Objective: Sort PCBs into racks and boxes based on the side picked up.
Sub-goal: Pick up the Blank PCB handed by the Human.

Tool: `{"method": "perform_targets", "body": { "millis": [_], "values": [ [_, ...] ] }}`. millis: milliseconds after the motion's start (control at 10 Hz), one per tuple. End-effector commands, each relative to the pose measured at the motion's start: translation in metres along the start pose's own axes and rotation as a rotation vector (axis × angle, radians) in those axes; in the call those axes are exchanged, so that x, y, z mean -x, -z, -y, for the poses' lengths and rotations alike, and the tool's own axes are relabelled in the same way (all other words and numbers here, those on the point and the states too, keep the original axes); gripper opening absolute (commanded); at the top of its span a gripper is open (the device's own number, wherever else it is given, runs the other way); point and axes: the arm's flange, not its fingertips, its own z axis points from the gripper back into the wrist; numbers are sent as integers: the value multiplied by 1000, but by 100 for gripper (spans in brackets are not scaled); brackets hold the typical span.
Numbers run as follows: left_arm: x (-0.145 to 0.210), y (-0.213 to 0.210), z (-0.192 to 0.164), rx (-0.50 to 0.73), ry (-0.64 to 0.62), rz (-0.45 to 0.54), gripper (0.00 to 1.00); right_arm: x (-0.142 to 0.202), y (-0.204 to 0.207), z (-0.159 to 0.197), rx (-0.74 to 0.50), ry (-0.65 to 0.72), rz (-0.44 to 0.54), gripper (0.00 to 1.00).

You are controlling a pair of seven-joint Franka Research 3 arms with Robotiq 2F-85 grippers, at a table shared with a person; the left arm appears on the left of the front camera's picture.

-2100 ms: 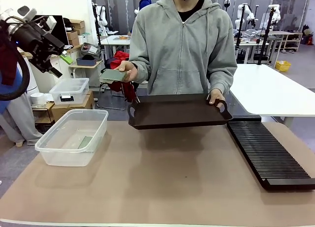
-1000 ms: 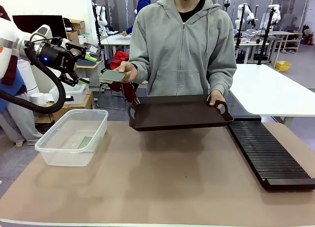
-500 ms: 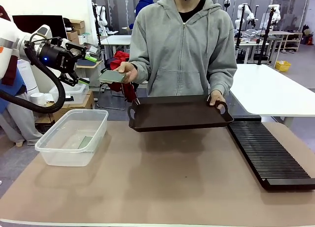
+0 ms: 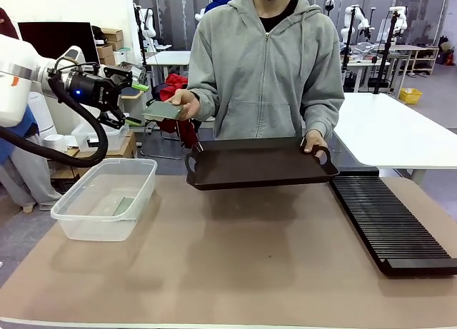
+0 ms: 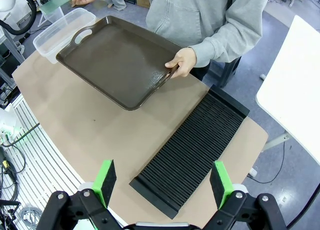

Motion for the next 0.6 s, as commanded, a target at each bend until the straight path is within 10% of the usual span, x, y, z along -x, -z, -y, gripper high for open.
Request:
{"method": "perform_targets", "body": {
  "millis": [0,500],
  "values": [
    [-4,7,1,72,20,-8,100,0,1,-2,0,5,5,100],
    [-2,26,4,69,43,-50,100,0,1,-2,0,5,5,100]
  ]
}}
